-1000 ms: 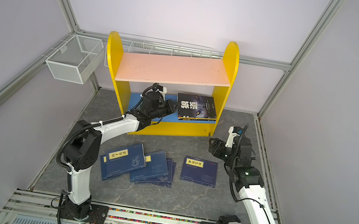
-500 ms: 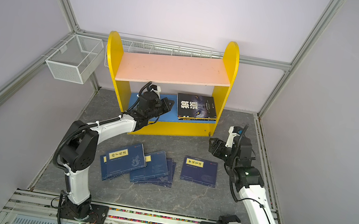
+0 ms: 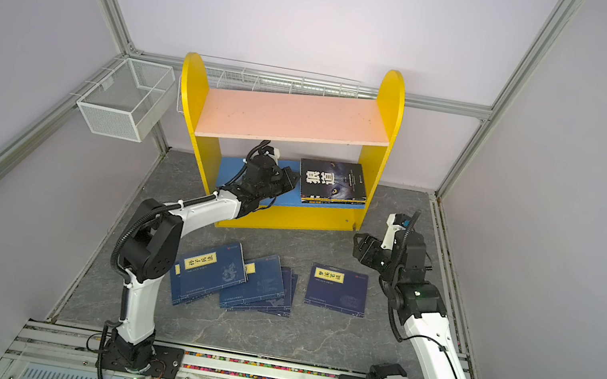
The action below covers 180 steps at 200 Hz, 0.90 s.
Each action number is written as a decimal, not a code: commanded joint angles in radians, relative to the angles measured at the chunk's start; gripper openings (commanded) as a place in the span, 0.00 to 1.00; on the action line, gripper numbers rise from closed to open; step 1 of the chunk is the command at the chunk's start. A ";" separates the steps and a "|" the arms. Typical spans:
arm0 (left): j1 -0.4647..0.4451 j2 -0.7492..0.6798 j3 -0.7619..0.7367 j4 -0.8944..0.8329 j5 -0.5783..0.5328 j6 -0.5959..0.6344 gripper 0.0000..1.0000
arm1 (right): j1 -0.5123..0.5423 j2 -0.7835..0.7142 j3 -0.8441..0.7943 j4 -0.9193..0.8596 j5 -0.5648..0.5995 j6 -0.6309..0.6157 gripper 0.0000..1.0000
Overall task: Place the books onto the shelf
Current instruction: 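Open the left gripper and move it toward the navy books on the table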
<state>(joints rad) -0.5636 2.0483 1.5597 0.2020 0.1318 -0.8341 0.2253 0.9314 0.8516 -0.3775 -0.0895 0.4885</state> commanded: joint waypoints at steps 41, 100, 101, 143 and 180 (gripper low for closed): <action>-0.023 0.024 0.073 -0.046 0.016 0.024 0.00 | 0.002 -0.032 -0.014 -0.020 0.059 -0.019 0.71; -0.026 -0.210 -0.091 -0.115 -0.100 0.090 0.00 | -0.048 -0.053 -0.088 -0.207 0.231 0.132 0.81; -0.027 -0.217 -0.094 -0.118 -0.104 0.092 0.00 | -0.049 -0.053 -0.091 -0.211 0.232 0.137 0.81; -0.110 -0.432 -0.298 -0.243 -0.164 0.303 0.00 | -0.082 -0.091 -0.279 -0.241 0.208 0.321 0.86; -0.235 -0.464 -0.428 -0.254 -0.075 0.542 0.00 | -0.097 -0.039 -0.376 -0.216 0.108 0.338 0.86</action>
<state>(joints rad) -0.7349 1.5551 1.2091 0.0074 0.0025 -0.5144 0.1375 0.8619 0.5110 -0.5922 0.0834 0.7708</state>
